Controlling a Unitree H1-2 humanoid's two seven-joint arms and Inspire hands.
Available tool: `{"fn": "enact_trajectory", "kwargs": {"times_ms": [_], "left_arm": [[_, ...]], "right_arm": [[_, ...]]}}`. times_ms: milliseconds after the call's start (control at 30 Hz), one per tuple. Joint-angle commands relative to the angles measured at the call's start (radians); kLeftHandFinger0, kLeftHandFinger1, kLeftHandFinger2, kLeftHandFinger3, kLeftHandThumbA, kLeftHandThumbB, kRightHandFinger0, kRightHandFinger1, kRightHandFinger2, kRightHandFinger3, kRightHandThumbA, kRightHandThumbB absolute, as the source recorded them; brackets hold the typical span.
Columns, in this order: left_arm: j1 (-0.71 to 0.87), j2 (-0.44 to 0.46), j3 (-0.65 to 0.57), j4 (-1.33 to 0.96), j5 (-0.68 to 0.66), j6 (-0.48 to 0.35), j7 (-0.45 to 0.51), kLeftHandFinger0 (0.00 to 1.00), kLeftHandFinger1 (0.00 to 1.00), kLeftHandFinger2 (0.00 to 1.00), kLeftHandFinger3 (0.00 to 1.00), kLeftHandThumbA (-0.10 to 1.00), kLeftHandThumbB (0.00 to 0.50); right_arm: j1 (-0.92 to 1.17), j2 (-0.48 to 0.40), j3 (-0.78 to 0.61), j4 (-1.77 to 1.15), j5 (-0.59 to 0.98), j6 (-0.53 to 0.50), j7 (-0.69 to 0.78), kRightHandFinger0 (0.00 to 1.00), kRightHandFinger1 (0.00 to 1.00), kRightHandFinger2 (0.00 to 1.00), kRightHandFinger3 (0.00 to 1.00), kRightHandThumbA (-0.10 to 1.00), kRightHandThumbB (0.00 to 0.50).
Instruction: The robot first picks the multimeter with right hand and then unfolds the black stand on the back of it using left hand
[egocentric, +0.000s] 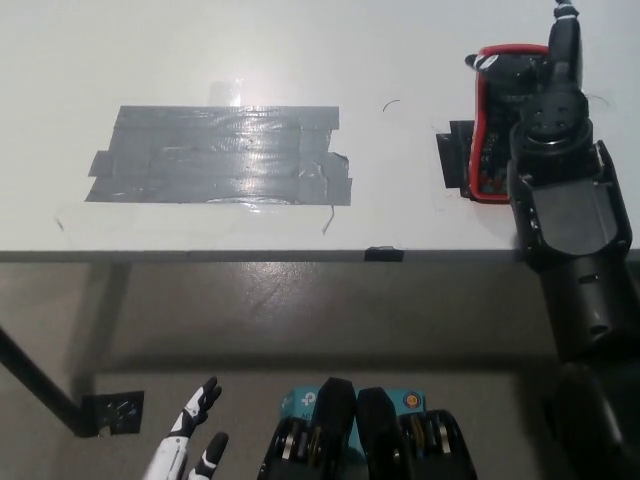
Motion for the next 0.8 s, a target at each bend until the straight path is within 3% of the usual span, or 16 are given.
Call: {"fn": "enact_trajectory", "kwargs": {"times_ms": [0, 300, 533, 633, 767], "left_arm": [[0.026, 0.02, -0.01, -0.03, 0.014, -0.044, 0.007, 1.0, 1.0, 1.0, 1.0, 1.0, 0.062], [0.015, 0.035, -0.013, -0.029, 0.005, -0.045, 0.005, 1.0, 1.0, 1.0, 1.0, 1.0, 0.049], [0.033, 0.057, -0.018, -0.023, -0.018, -0.089, -0.007, 1.0, 1.0, 1.0, 1.0, 1.0, 0.004], [0.021, 0.074, -0.024, -0.011, -0.019, -0.129, -0.008, 1.0, 1.0, 0.99, 1.0, 1.0, 0.0], [0.011, 0.089, -0.034, -0.016, -0.024, -0.115, -0.023, 1.0, 1.0, 0.99, 1.0, 1.0, 0.004]], "right_arm": [[-0.024, -0.011, -0.012, -0.037, 0.045, 0.016, 0.04, 1.0, 1.0, 1.0, 1.0, 1.0, 0.485], [-0.062, -0.014, 0.012, 0.07, 0.036, -0.029, -0.022, 1.0, 1.0, 1.0, 1.0, 1.0, 0.5], [-0.05, 0.001, 0.002, 0.113, 0.051, -0.097, -0.074, 1.0, 1.0, 1.0, 1.0, 1.0, 0.49], [-0.064, 0.002, 0.002, 0.143, 0.052, -0.119, -0.099, 1.0, 1.0, 1.0, 1.0, 0.98, 0.497], [-0.085, 0.0, -0.001, 0.179, 0.061, -0.141, -0.113, 1.0, 1.0, 1.0, 1.0, 0.95, 0.5]]}}
